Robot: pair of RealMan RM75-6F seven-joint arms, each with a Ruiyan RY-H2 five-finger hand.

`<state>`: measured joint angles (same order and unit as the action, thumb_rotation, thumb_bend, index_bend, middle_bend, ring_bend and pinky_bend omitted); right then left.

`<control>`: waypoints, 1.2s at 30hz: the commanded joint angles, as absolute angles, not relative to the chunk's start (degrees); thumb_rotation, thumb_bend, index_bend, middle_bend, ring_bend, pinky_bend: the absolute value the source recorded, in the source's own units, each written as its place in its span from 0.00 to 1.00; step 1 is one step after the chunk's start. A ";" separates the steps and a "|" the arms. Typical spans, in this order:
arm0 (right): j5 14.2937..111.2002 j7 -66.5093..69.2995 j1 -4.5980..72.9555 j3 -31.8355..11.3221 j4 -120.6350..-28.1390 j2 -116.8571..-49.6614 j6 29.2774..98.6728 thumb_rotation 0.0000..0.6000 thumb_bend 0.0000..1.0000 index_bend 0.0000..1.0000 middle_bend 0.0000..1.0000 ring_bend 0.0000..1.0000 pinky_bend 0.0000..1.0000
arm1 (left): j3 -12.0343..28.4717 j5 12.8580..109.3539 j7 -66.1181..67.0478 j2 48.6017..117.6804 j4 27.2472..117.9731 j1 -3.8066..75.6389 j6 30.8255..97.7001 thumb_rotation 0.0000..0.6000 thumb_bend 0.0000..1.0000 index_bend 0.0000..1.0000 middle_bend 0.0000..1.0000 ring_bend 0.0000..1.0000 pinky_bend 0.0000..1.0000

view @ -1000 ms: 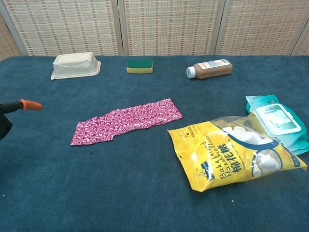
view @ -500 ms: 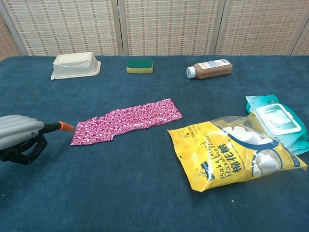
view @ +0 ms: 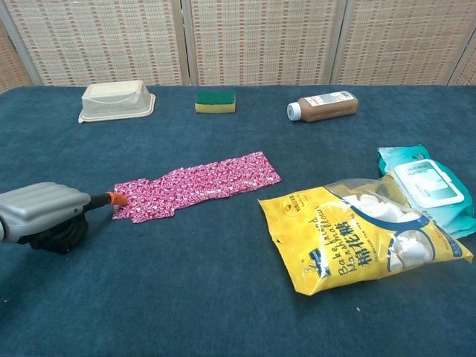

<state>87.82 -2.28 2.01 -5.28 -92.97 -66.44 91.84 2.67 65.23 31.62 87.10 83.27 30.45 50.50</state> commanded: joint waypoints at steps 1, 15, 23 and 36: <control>87.73 -2.32 2.02 -5.30 -93.02 -66.41 91.73 1.00 0.22 0.00 0.00 0.00 0.22 | 2.13 64.57 32.34 86.48 83.97 30.20 51.69 1.00 0.81 0.10 0.72 0.78 0.69; 87.79 -2.62 1.97 -5.05 -93.35 -66.33 91.18 1.00 0.22 0.00 0.00 0.00 0.22 | -2.61 67.83 32.00 81.70 87.36 26.27 58.32 1.00 0.81 0.12 0.72 0.78 0.70; 87.98 -2.70 1.78 -5.06 -93.51 -66.29 91.49 1.00 0.22 0.00 0.00 0.00 0.22 | -4.56 67.78 31.90 80.05 86.77 24.01 59.95 1.00 0.81 0.16 0.72 0.78 0.70; 87.66 -2.66 1.87 -5.09 -93.86 -65.96 90.85 1.00 0.22 0.00 0.00 0.00 0.22 | -0.50 72.12 33.16 82.60 88.95 25.13 65.35 1.00 0.81 0.03 0.72 0.79 0.70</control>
<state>87.65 -2.67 1.87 -5.09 -93.85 -65.97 90.84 -1.01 71.71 33.13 81.95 88.96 24.49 65.91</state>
